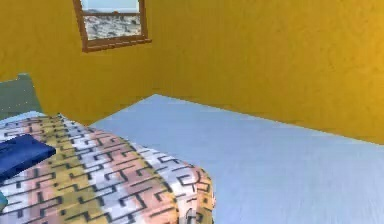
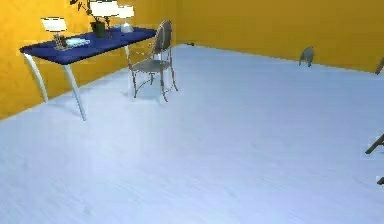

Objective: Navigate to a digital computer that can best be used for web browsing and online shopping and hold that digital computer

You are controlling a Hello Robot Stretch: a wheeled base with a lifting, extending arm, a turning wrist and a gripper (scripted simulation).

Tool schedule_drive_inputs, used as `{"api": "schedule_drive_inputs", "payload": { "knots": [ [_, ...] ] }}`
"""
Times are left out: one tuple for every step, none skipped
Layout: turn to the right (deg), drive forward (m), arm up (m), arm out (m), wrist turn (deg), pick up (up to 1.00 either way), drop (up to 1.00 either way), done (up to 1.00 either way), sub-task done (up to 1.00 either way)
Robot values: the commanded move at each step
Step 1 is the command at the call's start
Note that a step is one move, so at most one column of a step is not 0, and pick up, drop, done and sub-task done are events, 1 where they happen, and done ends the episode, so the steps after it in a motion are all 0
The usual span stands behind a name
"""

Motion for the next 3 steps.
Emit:
{"api": "schedule_drive_inputs", "payload": {
  "knots": [
    [45.0,0.0,0.0,0.0,0.0,0.0,0.0,0.0,0.0],
    [45.0,0.0,0.0,0.0,0.0,0.0,0.0,0.0,0.0],
    [36.0,0.0,0.0,0.0,0.0,0.0,0.0,0.0,0.0]
  ]
}}
